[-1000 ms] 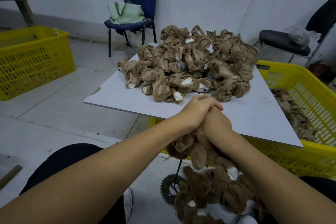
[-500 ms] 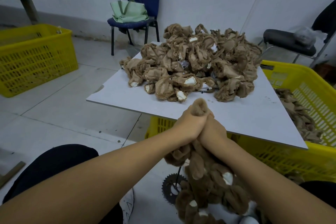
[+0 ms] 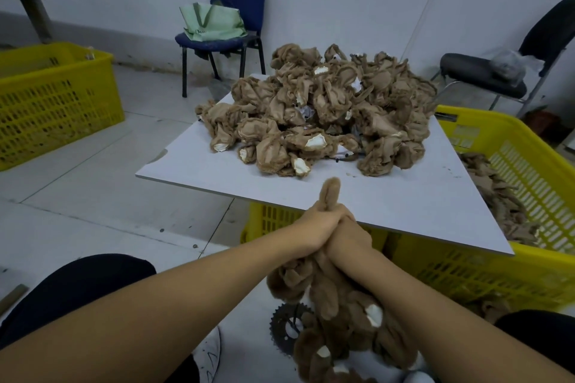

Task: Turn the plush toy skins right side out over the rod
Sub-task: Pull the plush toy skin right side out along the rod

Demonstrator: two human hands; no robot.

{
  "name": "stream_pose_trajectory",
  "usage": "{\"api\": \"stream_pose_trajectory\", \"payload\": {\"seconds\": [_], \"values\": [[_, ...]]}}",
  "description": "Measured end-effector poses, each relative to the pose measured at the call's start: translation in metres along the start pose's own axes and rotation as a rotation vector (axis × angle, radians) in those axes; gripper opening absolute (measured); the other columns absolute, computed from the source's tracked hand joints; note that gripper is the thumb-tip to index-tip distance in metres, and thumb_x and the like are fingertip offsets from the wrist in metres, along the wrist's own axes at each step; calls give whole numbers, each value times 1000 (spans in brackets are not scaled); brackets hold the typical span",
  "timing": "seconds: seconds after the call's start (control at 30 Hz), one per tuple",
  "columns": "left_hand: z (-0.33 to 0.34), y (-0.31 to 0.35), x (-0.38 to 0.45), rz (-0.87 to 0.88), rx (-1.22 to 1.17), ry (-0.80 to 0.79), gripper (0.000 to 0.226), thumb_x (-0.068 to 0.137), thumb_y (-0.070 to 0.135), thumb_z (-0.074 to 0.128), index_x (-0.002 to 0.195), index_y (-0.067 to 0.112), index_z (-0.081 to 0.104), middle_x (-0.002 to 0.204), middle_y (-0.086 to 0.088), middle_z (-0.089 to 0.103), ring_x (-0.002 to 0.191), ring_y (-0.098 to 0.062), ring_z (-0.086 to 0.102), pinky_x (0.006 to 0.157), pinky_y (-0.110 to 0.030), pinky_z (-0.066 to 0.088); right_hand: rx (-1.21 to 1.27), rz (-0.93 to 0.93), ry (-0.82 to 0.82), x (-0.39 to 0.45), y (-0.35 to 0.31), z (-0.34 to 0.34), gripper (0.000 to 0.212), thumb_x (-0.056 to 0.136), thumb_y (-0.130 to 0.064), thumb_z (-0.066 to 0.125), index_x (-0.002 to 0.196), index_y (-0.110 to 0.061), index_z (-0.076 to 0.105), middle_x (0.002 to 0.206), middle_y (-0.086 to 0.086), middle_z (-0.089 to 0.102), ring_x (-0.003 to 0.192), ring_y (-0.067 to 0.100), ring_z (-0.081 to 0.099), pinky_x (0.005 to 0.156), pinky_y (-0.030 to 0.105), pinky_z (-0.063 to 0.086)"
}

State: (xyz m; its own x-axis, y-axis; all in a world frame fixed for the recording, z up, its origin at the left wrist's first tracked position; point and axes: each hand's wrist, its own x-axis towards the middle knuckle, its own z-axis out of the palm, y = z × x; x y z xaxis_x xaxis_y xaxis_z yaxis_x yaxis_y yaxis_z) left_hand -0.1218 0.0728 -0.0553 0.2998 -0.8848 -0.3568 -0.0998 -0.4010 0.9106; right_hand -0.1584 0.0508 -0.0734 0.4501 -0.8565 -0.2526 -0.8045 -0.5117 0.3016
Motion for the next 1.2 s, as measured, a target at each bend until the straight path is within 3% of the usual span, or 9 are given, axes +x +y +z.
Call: {"api": "stream_pose_trajectory", "payload": {"seconds": [0.07, 0.17, 0.2, 0.3, 0.4, 0.53, 0.67, 1.0, 1.2], "values": [[-2, 2, 0, 25, 62, 19, 30, 101, 31, 47, 111, 16, 72, 134, -13, 58, 126, -31, 52, 111, -46, 40, 385, -148, 43, 5, 25, 7, 32, 102, -15, 47, 132, -5, 52, 133, 11, 56, 123, 30, 53, 78, 26, 41], [-1, 9, 0, 194, -10, 155, 29, 85, 35, 62, 96, 10, 72, 119, -11, 65, 112, -23, 61, 107, -44, 44, 373, -173, -20, 7, 44, -1, 32, 105, -12, 40, 133, -1, 51, 142, 15, 50, 137, 26, 42, 107, 31, 31], [-2, 14, -1, 266, -91, 199, 24, 85, 32, 65, 85, 8, 71, 112, -12, 67, 106, -18, 64, 105, -40, 45, 404, -175, -11, 9, 41, -7, 33, 106, -14, 38, 135, -1, 49, 143, 16, 49, 138, 25, 41, 109, 32, 29], [-8, 31, -4, 465, -198, 237, 37, 96, 23, 62, 68, 0, 67, 84, -18, 69, 80, -11, 66, 86, -19, 49, 465, -170, 133, 4, 45, -28, 33, 105, -21, 39, 133, -8, 50, 136, 13, 53, 130, 26, 50, 96, 33, 38], [-13, 44, -5, 532, -157, 217, 41, 96, 22, 58, 66, -4, 67, 68, -10, 68, 72, -18, 62, 83, -37, 51, 415, -207, 171, 1, 47, -33, 33, 105, -22, 37, 134, -9, 48, 139, 11, 49, 133, 23, 46, 101, 31, 36], [-18, 53, -1, 382, 41, 148, 32, 94, 11, 55, 73, -6, 73, 73, -8, 74, 80, -16, 67, 82, -30, 52, 493, -179, 119, -1, 46, -33, 35, 106, -22, 35, 137, -9, 46, 140, 11, 48, 134, 23, 46, 97, 27, 36], [-17, 54, 0, 310, 39, 162, 30, 91, 14, 54, 81, -7, 74, 81, -10, 75, 90, -23, 69, 92, -40, 54, 549, -126, 92, 3, 44, -30, 33, 106, -21, 34, 131, -8, 50, 135, 12, 53, 128, 25, 51, 91, 29, 37], [-5, 35, -6, 425, -3, 263, 28, 89, 4, 56, 67, -7, 70, 71, -16, 71, 69, -19, 66, 75, -33, 54, 552, -108, 14, 2, 45, -16, 27, 105, -20, 38, 121, -7, 56, 129, 11, 58, 120, 26, 58, 85, 31, 39], [1, 10, -9, 338, -88, 251, 39, 101, 10, 53, 69, -6, 70, 83, -25, 72, 85, -32, 68, 93, -45, 54, 489, -181, -51, -1, 37, 0, 30, 103, -26, 40, 126, -14, 55, 133, 8, 56, 126, 25, 53, 85, 31, 38]]}}
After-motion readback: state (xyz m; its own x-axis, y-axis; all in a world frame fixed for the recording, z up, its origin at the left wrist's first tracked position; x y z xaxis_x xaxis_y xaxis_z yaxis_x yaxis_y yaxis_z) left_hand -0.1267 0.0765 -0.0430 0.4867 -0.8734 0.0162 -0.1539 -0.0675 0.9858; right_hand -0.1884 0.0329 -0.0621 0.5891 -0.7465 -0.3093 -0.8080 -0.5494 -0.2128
